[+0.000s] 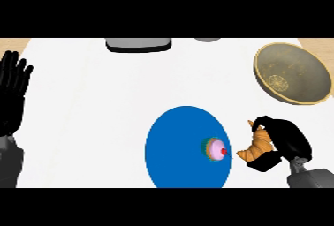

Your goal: Pick the croissant from the plate and place it in the bowl

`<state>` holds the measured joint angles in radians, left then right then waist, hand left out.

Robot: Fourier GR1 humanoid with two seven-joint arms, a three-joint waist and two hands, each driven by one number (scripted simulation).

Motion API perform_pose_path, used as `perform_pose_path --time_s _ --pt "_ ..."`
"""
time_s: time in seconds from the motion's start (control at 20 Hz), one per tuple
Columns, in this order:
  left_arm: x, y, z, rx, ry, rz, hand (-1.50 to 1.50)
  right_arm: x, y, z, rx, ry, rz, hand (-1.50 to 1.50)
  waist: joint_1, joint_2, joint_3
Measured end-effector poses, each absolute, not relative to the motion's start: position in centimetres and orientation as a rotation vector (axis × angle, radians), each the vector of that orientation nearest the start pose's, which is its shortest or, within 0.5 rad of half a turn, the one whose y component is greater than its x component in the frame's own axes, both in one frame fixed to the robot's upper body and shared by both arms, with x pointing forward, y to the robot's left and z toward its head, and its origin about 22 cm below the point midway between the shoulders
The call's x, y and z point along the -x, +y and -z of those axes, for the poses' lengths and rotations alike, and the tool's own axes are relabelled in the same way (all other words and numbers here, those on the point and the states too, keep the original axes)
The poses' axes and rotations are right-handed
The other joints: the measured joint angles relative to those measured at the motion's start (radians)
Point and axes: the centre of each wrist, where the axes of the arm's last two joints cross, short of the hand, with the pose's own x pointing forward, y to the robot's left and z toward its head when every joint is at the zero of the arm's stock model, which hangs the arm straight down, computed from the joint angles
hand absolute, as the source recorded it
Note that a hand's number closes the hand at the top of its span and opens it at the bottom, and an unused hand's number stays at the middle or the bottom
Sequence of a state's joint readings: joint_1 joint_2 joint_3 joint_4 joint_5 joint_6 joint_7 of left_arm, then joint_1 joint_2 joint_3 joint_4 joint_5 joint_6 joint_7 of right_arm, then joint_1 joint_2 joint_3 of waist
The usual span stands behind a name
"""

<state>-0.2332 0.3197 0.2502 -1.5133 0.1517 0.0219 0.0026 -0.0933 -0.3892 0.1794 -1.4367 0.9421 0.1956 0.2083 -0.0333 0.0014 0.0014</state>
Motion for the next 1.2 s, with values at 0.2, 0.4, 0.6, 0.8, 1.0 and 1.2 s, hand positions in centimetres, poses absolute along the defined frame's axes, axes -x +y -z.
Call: perform_pose_path --time_s 0.2,0.4,0.6,0.8,1.0,1.2 --pt "-28.7 34.2 -8.5 -0.277 -1.780 -0.070 0.00 -25.6 -37.6 -3.2 0.954 -0.896 -1.169 1.50 -0.023 0.008 0.006" --pt "-28.6 34.3 -8.5 -0.273 -1.785 -0.078 0.00 -24.6 -45.7 -7.1 1.015 -0.873 -1.125 1.50 -0.017 0.011 0.010" --pt "-28.6 34.3 -8.5 -0.267 -1.787 -0.070 0.00 -23.0 -52.1 -11.8 1.103 -0.913 -1.055 1.50 -0.005 0.013 0.012" --pt "-28.7 34.0 -8.6 -0.250 -1.793 -0.064 0.00 -21.0 -56.8 -15.7 1.142 -1.005 -0.996 1.50 0.014 0.013 0.012" --pt "-28.8 33.6 -8.5 -0.238 -1.793 -0.055 0.00 -19.3 -59.8 -19.3 1.128 -1.177 -0.950 1.50 0.031 0.011 0.011" --pt "-29.1 33.1 -8.5 -0.224 -1.796 -0.038 0.00 -17.7 -61.9 -22.0 1.107 -1.346 -0.915 1.50 0.044 0.012 0.010"
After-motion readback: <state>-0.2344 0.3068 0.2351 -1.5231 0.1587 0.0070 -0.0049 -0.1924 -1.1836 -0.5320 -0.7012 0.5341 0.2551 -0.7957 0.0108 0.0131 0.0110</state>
